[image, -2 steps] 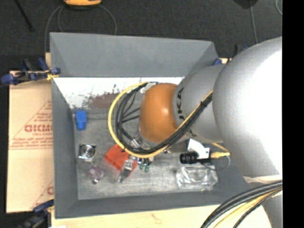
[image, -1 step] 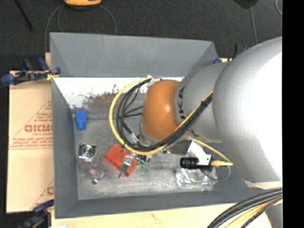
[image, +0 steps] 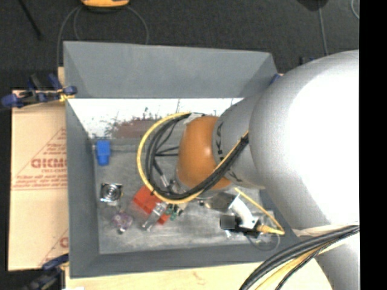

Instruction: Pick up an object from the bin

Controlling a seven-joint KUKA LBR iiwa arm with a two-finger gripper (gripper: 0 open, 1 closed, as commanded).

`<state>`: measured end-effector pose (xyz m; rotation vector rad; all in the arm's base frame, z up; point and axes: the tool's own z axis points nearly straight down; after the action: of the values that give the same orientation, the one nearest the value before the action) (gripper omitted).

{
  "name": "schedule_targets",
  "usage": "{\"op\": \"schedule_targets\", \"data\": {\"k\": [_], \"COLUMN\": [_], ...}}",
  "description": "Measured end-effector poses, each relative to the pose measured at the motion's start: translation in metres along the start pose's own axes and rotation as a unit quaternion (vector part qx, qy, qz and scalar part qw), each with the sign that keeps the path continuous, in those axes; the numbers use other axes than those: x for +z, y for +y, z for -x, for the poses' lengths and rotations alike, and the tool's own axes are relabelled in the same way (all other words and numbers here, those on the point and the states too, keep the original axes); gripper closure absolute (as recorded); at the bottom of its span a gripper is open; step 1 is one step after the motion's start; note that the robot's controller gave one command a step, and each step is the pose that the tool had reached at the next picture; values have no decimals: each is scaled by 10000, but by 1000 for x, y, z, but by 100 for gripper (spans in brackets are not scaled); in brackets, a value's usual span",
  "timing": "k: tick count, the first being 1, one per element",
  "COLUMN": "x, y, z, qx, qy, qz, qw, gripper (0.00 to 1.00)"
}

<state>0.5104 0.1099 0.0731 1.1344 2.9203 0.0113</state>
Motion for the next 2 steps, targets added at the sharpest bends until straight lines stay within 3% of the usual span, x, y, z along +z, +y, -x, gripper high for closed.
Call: {"op": "schedule_targets", "data": {"k": [1, 2], "x": [0, -2], "y": [13, 14], "z": [-11, -9], "qx": [392, 396], "qy": [-38, -59], "qz": [0, 23], "qw": [9992, 9992], "gripper": [0, 100]}}
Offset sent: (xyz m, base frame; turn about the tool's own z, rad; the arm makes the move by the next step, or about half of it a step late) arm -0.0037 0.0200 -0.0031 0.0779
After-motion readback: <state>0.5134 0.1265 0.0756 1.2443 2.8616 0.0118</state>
